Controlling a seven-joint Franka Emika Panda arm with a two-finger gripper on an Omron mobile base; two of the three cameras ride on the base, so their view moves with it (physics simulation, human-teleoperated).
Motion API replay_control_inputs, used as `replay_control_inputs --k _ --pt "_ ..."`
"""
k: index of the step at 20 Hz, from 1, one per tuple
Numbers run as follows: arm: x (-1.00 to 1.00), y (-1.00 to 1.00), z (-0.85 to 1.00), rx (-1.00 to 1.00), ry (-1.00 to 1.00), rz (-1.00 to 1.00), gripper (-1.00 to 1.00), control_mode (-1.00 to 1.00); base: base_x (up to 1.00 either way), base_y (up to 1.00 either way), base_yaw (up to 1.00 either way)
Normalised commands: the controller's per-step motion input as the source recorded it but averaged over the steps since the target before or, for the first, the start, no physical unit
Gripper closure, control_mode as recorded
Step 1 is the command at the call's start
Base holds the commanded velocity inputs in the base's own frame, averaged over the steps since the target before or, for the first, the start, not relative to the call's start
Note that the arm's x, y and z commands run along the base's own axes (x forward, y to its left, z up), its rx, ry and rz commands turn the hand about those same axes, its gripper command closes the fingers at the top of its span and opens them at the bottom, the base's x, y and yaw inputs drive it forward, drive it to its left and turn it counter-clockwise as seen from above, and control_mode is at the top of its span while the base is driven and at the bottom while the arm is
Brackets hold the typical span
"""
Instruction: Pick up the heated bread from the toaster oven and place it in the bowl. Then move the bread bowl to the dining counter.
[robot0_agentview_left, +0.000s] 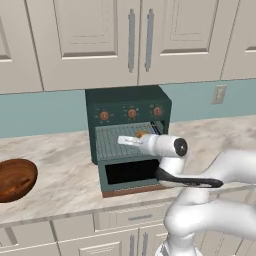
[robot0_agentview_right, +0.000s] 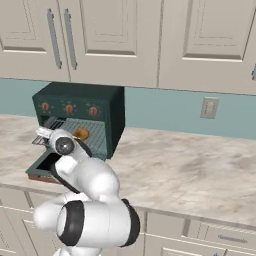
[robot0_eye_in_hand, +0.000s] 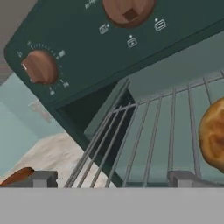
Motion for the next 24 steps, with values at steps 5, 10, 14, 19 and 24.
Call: replay_control_inputs --k 5,10,14,19,24 --pt "-1.0 -0.29 0.55 0.08 0.77 -0.18 -1.0 -1.0 0.0 0.0 0.0" --pt "-0.5 -0.27 0.95 0.03 0.55 -0.36 -1.0 -1.0 0.0 0.0 0.0" --pt "0.0 0.0 0.08 -0.26 0.46 -0.21 -1.0 -1.0 0.0 0.0 0.0" --pt "0.09 0.02 -0.58 -0.31 0.09 0.04 -1.0 -1.0 0.0 0.0 0.0" --pt "0.05 -0.45 -0.46 -0.25 0.0 0.12 -1.0 -1.0 0.0 0.0 0.0"
